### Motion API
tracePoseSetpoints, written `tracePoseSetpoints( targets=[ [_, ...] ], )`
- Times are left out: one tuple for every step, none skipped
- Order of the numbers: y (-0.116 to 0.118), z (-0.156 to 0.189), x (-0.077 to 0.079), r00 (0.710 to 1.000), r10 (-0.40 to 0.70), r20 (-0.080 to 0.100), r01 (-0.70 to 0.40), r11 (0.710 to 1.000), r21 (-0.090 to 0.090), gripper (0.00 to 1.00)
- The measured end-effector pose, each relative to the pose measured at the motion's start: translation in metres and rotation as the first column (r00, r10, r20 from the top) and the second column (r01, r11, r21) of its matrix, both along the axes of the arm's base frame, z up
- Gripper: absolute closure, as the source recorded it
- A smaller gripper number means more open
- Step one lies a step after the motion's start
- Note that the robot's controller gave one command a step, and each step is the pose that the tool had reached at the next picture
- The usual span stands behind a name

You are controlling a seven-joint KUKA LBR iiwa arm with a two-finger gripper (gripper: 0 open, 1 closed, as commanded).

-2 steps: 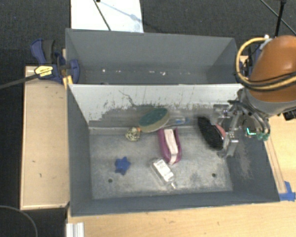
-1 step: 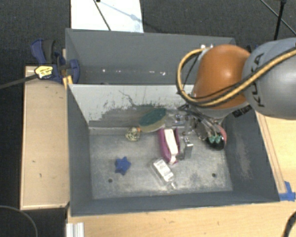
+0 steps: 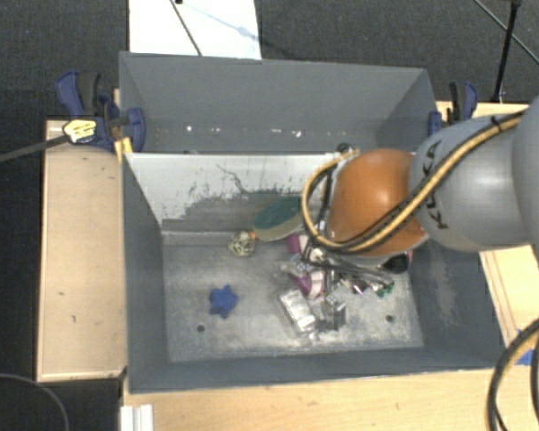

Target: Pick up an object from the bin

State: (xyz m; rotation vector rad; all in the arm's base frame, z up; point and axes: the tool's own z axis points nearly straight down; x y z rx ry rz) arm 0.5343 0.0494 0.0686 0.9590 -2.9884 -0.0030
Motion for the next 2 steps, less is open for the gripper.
tracePoseSetpoints(
  targets=[
    [0.0, 0.002, 0.002, 1.0, 0.0, 0.005, 0.0, 1.0, 0.0, 1.0],
    [-0.003, 0.102, 0.0, 0.999, -0.042, 0.014, 0.042, 0.999, 0.001, 1.0]
  ],
)
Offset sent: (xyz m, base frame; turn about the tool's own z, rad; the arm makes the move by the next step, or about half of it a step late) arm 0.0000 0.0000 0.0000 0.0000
